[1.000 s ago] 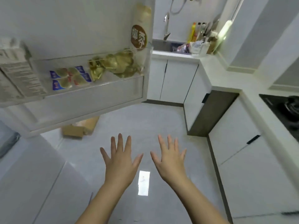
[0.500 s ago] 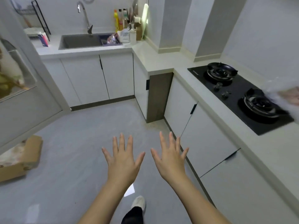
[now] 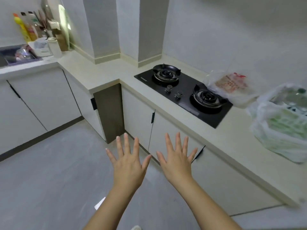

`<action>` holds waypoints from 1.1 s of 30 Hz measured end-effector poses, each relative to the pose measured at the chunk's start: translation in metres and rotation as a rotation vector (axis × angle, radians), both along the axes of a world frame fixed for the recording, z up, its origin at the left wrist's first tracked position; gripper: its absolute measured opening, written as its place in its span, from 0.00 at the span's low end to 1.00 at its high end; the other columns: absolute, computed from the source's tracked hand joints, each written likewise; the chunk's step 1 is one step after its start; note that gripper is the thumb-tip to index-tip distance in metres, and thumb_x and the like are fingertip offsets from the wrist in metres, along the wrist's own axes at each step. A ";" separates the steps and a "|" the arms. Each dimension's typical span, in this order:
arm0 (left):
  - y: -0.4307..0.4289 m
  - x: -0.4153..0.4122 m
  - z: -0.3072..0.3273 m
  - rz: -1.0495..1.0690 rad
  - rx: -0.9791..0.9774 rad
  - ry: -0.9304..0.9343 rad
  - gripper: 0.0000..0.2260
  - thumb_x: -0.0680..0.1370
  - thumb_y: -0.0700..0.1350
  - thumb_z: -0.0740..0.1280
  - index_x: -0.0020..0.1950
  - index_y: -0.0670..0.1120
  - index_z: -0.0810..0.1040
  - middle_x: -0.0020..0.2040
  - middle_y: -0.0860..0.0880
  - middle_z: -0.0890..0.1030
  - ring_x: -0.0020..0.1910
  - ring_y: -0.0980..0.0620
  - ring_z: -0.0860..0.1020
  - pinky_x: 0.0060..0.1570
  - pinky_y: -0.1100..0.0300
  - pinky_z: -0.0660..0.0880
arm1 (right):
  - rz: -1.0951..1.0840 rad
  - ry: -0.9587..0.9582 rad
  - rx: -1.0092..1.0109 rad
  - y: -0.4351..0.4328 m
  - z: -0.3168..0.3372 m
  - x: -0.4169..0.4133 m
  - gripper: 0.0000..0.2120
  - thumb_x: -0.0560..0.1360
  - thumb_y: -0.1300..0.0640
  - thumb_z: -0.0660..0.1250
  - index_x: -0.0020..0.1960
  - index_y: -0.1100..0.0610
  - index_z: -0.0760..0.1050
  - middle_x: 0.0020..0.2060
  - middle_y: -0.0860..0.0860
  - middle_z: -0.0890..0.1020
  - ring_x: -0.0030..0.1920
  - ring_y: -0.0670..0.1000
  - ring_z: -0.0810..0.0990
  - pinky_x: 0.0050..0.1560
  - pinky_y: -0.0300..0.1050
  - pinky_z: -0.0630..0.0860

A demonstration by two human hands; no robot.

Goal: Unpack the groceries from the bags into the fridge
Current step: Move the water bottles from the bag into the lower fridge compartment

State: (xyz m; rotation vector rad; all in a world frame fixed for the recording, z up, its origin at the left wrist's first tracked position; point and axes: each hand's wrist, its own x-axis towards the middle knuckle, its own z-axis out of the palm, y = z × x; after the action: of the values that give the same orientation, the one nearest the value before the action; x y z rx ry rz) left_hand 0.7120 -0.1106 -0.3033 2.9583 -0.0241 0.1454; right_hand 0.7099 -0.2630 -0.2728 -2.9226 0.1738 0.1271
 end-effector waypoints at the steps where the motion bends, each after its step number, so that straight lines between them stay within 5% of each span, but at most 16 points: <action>1: -0.007 0.008 0.000 -0.032 -0.006 0.008 0.34 0.78 0.68 0.43 0.75 0.48 0.65 0.76 0.40 0.61 0.76 0.38 0.54 0.68 0.30 0.49 | -0.033 0.000 -0.004 -0.006 -0.001 0.003 0.33 0.80 0.35 0.44 0.77 0.43 0.33 0.77 0.52 0.33 0.74 0.58 0.27 0.70 0.68 0.31; 10: -0.085 0.044 0.005 -0.310 0.013 0.072 0.39 0.70 0.70 0.30 0.79 0.53 0.40 0.78 0.47 0.36 0.74 0.45 0.28 0.63 0.40 0.22 | -0.322 0.051 0.039 -0.077 -0.012 0.001 0.33 0.80 0.35 0.44 0.77 0.43 0.33 0.77 0.53 0.33 0.74 0.58 0.27 0.71 0.69 0.31; 15: -0.147 0.054 -0.004 -0.372 -0.010 0.073 0.37 0.75 0.70 0.36 0.79 0.52 0.47 0.78 0.46 0.41 0.76 0.43 0.35 0.66 0.41 0.25 | -0.384 0.027 0.053 -0.136 -0.013 0.002 0.33 0.80 0.35 0.45 0.77 0.43 0.33 0.76 0.52 0.31 0.74 0.58 0.26 0.71 0.69 0.32; 20: -0.227 0.063 0.002 -0.384 -0.039 0.046 0.39 0.71 0.69 0.30 0.78 0.52 0.38 0.77 0.47 0.34 0.73 0.45 0.28 0.67 0.38 0.30 | -0.396 0.036 0.030 -0.217 -0.008 0.004 0.33 0.80 0.35 0.45 0.77 0.43 0.32 0.76 0.51 0.30 0.74 0.58 0.26 0.70 0.69 0.29; 25: -0.290 0.070 0.010 -0.389 -0.050 0.003 0.36 0.76 0.68 0.40 0.79 0.50 0.53 0.79 0.44 0.47 0.77 0.43 0.39 0.69 0.35 0.38 | -0.404 -0.014 0.007 -0.292 0.003 0.016 0.33 0.80 0.35 0.46 0.77 0.43 0.32 0.76 0.52 0.31 0.74 0.59 0.27 0.69 0.68 0.30; 29: -0.326 0.078 0.019 -0.398 -0.062 -0.025 0.38 0.74 0.69 0.35 0.79 0.51 0.48 0.79 0.46 0.41 0.76 0.44 0.34 0.69 0.37 0.34 | -0.399 -0.050 0.006 -0.330 0.010 0.025 0.33 0.80 0.35 0.46 0.77 0.43 0.33 0.77 0.52 0.32 0.75 0.59 0.27 0.69 0.68 0.31; 33: -0.355 0.094 0.024 -0.417 -0.052 -0.031 0.36 0.76 0.68 0.39 0.79 0.50 0.54 0.79 0.44 0.48 0.78 0.42 0.41 0.70 0.33 0.42 | -0.423 -0.072 0.012 -0.358 0.013 0.034 0.33 0.80 0.36 0.47 0.77 0.43 0.33 0.77 0.52 0.32 0.75 0.59 0.28 0.70 0.68 0.32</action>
State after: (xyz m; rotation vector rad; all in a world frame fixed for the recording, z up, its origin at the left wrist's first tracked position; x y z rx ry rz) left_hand 0.8059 -0.4657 -0.2790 2.8233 -0.6236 0.1306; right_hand 0.7443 -0.6211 -0.2596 -2.7983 0.7656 -0.0443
